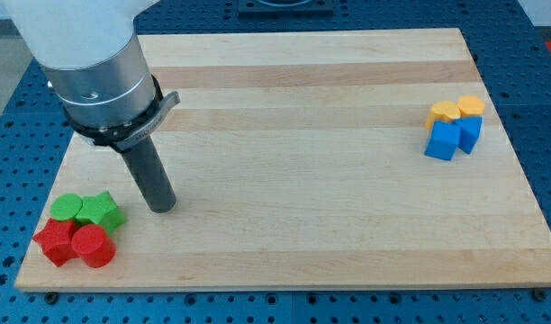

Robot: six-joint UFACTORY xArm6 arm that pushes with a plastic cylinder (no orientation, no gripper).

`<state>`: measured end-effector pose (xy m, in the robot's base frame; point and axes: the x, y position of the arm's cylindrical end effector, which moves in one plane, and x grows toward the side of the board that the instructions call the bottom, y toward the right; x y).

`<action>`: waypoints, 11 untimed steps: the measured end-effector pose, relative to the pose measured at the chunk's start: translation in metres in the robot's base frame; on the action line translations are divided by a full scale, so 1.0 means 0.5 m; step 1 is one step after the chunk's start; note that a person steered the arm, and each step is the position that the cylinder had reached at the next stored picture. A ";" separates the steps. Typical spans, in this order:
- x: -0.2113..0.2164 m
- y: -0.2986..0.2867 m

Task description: Move your arm towards the blue triangle

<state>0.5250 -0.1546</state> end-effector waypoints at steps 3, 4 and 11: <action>-0.014 0.066; -0.012 0.175; -0.143 0.969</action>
